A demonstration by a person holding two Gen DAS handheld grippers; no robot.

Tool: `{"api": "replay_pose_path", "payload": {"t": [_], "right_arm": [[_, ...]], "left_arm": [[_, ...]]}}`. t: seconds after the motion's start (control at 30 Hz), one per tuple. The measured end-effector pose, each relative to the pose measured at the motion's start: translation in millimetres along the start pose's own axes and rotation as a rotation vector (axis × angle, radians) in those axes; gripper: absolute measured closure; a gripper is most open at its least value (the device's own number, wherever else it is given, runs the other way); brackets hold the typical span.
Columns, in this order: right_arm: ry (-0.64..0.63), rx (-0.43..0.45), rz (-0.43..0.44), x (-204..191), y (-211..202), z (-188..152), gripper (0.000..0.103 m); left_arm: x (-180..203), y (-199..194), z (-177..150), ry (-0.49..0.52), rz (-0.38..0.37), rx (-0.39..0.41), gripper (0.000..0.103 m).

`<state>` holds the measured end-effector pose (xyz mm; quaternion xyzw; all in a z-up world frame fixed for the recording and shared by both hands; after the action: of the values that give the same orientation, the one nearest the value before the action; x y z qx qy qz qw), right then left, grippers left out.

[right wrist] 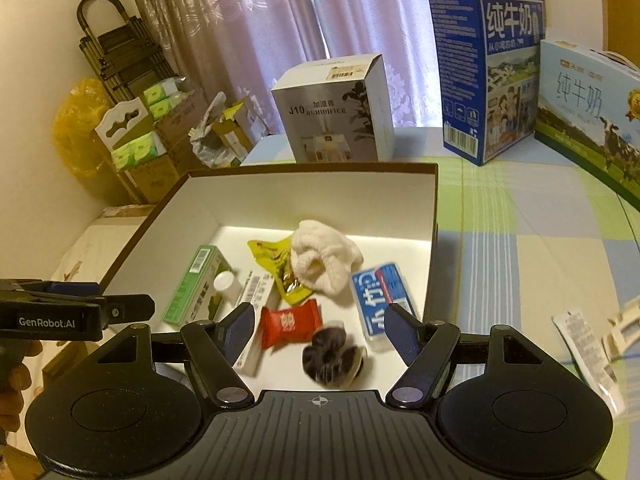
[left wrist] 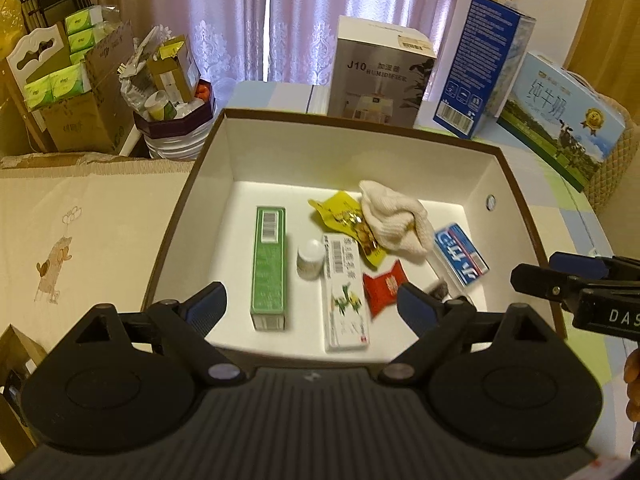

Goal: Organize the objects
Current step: 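Withdraw both tools from the box toward the tube and clip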

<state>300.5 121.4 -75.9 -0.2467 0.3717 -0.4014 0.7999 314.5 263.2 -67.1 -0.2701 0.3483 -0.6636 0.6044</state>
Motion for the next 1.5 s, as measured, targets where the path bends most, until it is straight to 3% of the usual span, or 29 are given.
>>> {"api": "replay_pose_path", "payload": {"t": [0.7,1.5], "right_arm": [[0.047,-0.035,-0.010,22,-55,-59,0.034],[0.081,-0.071,-0.022,91,-113,-86,0.034]], "left_arm": [[62,-33,-61,0.041,-0.055,-0.062,0.013],[150,-48,-70,0.086,-0.061,-0.080,0.013]]}}
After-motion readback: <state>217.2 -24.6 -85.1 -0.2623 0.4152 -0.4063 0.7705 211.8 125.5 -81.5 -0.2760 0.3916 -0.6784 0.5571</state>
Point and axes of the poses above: each gripper's, at about its wrist camera, not at the fingertips, and y roughly the way its jaws point, x to its right, z to its top, the point moved 8 cm from there along y, roughly the way its jaws point, and after that the axes turned 12 degrees about y, right-handed, at the moved point
